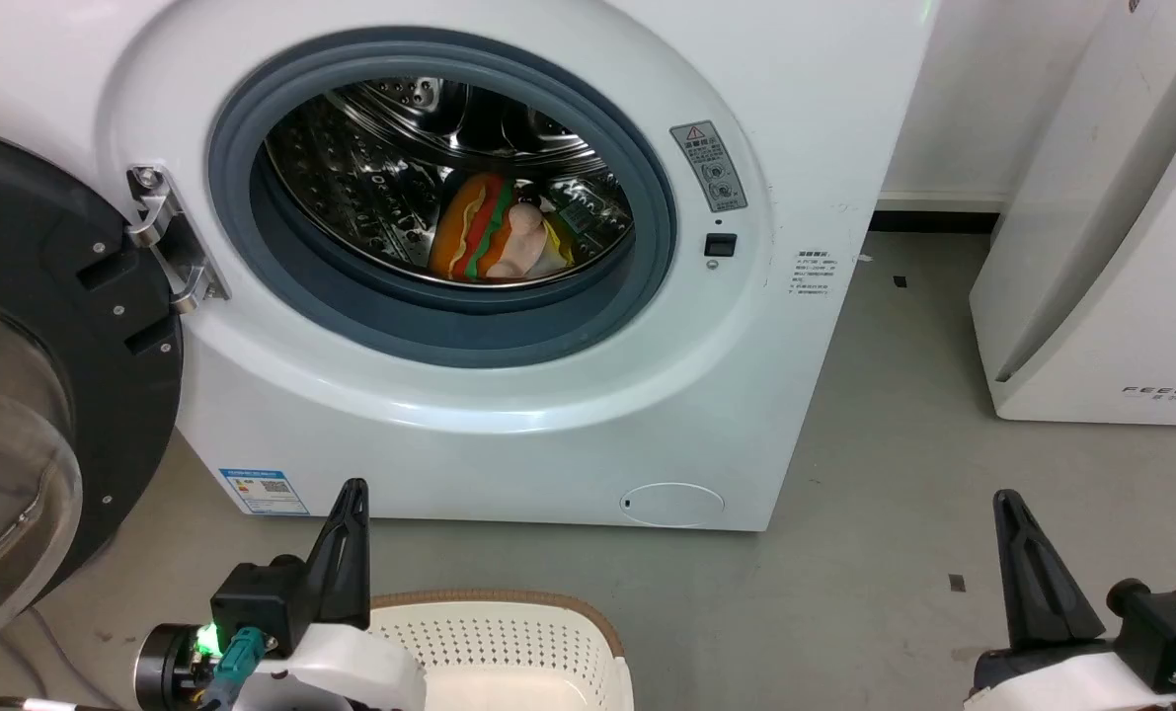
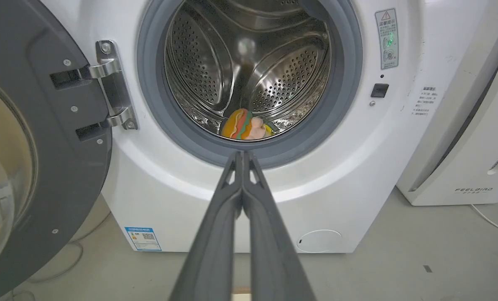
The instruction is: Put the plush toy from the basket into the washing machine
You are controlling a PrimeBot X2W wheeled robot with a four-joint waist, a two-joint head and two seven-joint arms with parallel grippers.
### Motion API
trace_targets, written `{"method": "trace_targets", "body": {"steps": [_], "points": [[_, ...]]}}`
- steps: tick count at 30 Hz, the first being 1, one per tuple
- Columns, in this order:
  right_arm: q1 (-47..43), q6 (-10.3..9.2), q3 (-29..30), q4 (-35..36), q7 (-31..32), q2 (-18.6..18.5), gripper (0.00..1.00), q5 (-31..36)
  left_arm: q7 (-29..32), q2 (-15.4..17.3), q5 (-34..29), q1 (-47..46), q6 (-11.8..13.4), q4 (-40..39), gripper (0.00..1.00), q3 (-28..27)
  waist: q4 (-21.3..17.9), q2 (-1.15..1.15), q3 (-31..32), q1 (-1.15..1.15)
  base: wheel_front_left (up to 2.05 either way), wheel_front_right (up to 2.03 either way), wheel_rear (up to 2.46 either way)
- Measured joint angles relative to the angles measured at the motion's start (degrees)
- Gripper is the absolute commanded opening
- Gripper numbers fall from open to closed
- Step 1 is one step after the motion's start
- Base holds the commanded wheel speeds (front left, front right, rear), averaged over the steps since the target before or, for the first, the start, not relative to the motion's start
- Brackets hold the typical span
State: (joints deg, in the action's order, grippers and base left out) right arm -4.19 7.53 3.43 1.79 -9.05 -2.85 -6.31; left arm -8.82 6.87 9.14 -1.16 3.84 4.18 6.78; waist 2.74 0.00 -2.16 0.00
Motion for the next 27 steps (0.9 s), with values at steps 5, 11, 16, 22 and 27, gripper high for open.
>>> {"method": "trace_targets", "body": {"steps": [5,11,16,22,27], "points": [[0.12,0.00,-0.18,-0.15,0.75,0.00,0.00,0.74,0.67,-0.35,-0.56,0.00,-0.20,-0.16,0.00,-0.38,-0.19,0.00,0.14,0.00,0.00,0.00,0.00],[0.35,0.00,-0.41,-0.29,1.48,0.00,0.00,0.89,1.31,-0.58,-1.33,0.01,-0.58,-0.45,0.00,-0.85,-0.41,0.00,0.32,0.00,0.00,0.00,0.00],[0.85,0.00,-0.64,-0.37,2.00,0.00,0.00,1.30,1.86,-0.78,-2.00,0.01,-1.00,-0.76,0.00,-1.36,-0.59,0.00,0.46,0.00,0.00,0.00,0.00],[1.02,0.00,-0.91,-0.53,2.89,0.00,0.00,1.77,2.58,-0.99,-2.52,0.02,-1.09,-1.04,0.00,-1.92,-0.81,0.00,0.64,0.00,0.00,0.00,0.00],[1.29,0.00,-1.11,-0.66,3.41,0.00,0.00,1.92,3.20,-1.23,-3.10,0.03,-1.49,-1.30,0.00,-2.30,-0.99,0.00,0.78,0.00,0.00,0.00,0.00]]}}
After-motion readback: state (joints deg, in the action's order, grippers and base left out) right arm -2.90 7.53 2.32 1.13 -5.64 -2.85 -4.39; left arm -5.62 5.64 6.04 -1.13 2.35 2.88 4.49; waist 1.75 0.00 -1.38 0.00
